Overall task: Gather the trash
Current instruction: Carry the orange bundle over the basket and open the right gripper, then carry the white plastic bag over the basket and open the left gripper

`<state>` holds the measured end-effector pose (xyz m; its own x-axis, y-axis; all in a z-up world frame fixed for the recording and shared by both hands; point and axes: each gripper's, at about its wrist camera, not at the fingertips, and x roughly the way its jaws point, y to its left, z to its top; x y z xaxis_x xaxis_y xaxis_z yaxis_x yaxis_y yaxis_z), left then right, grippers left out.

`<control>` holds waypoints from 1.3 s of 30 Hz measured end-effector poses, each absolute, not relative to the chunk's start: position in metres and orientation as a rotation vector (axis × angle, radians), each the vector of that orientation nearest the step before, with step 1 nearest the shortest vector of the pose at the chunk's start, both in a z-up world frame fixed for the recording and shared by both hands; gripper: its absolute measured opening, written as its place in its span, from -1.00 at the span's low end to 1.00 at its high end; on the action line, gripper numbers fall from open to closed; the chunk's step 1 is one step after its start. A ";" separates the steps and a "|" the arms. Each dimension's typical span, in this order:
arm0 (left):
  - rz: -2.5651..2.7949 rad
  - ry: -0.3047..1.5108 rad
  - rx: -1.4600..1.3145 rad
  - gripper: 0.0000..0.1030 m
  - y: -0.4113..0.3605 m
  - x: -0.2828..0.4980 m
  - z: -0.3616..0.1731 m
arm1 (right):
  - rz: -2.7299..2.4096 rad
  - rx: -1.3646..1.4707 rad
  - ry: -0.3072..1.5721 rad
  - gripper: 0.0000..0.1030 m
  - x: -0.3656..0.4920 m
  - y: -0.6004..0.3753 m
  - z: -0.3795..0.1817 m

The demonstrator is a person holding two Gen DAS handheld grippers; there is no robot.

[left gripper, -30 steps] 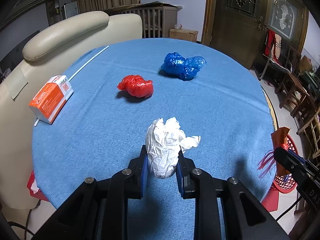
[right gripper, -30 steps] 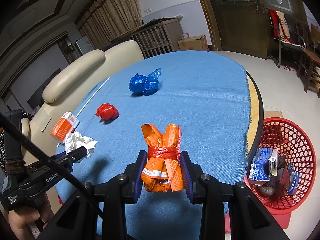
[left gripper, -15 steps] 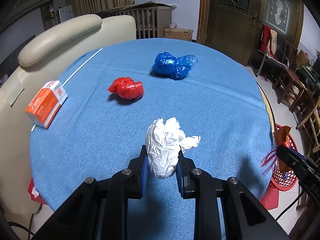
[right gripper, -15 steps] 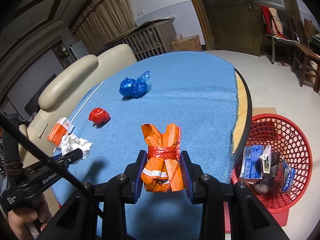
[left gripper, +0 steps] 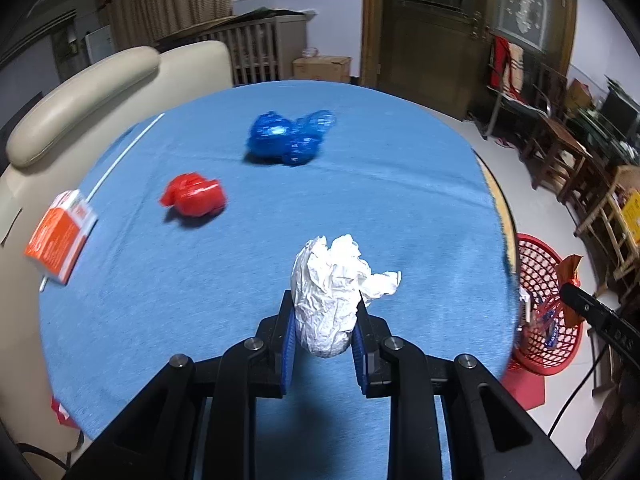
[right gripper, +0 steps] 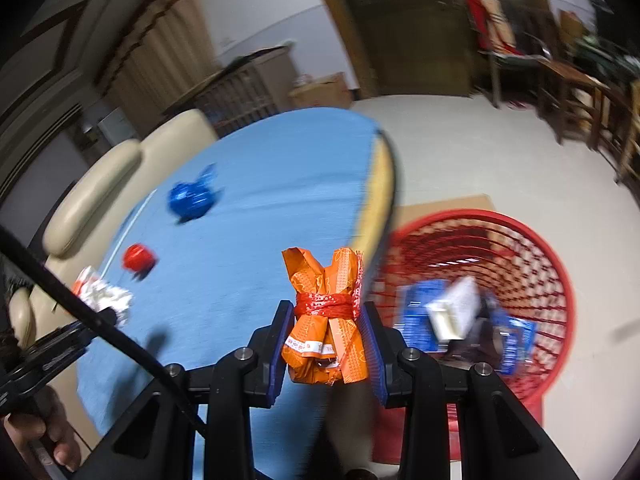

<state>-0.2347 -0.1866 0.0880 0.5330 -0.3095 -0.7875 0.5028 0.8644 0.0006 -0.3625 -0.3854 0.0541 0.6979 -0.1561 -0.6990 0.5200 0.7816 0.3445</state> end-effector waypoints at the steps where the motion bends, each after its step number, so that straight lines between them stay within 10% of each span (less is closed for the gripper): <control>1: -0.504 0.885 0.248 -0.50 -0.194 -0.236 0.088 | -0.419 0.573 0.705 -0.30 -0.368 -0.395 0.051; 17: -0.685 0.871 0.355 -0.50 -0.297 -0.263 0.096 | -0.575 0.706 0.740 -0.25 -0.401 -0.497 0.017; 20: -0.716 0.874 0.366 -0.50 -0.312 -0.269 0.096 | -0.604 0.765 0.743 0.62 -0.405 -0.511 0.010; 33: -0.900 0.904 0.439 -0.47 -0.384 -0.310 0.084 | -0.679 0.871 0.602 0.63 -0.461 -0.539 0.029; 35: -0.941 0.921 0.441 -0.40 -0.395 -0.316 0.079 | -0.687 0.879 0.580 0.63 -0.469 -0.541 0.034; 37: -0.960 0.938 0.462 0.31 -0.406 -0.320 0.074 | -0.694 0.885 0.560 0.63 -0.472 -0.542 0.039; 39: -0.957 0.927 0.480 0.47 -0.410 -0.323 0.070 | -0.702 0.887 0.544 0.63 -0.477 -0.543 0.045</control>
